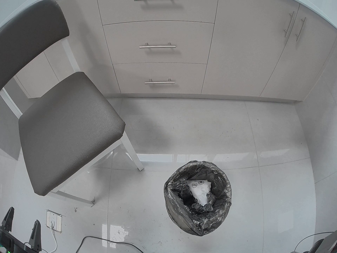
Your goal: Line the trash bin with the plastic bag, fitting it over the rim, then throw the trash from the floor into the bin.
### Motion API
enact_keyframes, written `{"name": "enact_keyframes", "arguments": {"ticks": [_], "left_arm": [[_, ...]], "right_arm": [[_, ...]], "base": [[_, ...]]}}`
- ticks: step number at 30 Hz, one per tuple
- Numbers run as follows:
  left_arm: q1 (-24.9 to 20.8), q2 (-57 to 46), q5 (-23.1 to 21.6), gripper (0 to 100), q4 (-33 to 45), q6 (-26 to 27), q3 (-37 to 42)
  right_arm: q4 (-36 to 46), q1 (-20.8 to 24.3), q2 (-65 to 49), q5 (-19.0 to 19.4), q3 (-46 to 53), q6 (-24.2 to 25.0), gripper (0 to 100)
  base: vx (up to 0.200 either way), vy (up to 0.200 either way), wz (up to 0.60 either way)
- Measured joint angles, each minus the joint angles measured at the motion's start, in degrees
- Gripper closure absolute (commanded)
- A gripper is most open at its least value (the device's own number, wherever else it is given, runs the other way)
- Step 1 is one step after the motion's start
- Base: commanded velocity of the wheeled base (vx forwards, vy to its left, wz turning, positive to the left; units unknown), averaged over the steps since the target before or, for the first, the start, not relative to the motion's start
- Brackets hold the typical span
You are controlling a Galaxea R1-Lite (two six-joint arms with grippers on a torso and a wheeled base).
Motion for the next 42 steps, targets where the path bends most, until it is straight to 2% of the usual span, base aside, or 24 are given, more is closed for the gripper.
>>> {"name": "enact_keyframes", "arguments": {"ticks": [4, 10, 18, 20, 28, 37, 39, 41, 42], "left_arm": [[0.0, 0.0, 0.0, 0, 0.0, 0.0, 0.0], [0.0, 0.0, 0.0, 0, 0.0, 0.0, 0.0], [0.0, 0.0, 0.0, 0, 0.0, 0.0, 0.0], [0.0, 0.0, 0.0, 0, 0.0, 0.0, 0.0], [0.0, 0.0, 0.02, 0, 0.0, -0.02, 0.0], [0.0, 0.0, 0.0, 0, 0.0, 0.0, 0.0], [0.0, 0.0, 0.02, 0, 0.0, -0.02, 0.0], [0.0, 0.0, 0.02, 0, 0.0, -0.02, 0.0], [0.0, 0.0, 0.02, 0, 0.0, -0.02, 0.0]], "right_arm": [[3.61, -6.69, -7.33, 1.68, 0.0, -2.07, 100], [4.13, -14.8, -18.71, 8.52, 0.0, -3.4, 100], [4.07, -21.18, -34.87, 15.14, -0.02, -4.08, 100], [3.64, -21.99, -38.94, 15.96, -0.02, -4.22, 100], [-6.22, -23.7, -56.81, 17.41, 1.79, -5.47, 100], [-16.48, -23.97, -69.68, 18.72, 19.9, -6.6, 100], [-17.98, -23.91, -71.44, 20.61, 23.15, -5.28, 100], [-20.42, -23.78, -73.31, 25.62, 26.56, -1.87, 100], [-21.32, -23.76, -73.67, 26.83, 27.32, -0.88, 100]], "base": [[0.0, 0.0, 0.0], [0.0, 0.0, 0.0], [0.0, 0.0, 0.0], [0.0, 0.0, 0.0], [0.0, 0.0, 0.0], [0.0, 0.0, 0.0], [0.0, 0.0, 0.0], [0.0, 0.0, 0.0], [0.0, 0.0, 0.0]]}}
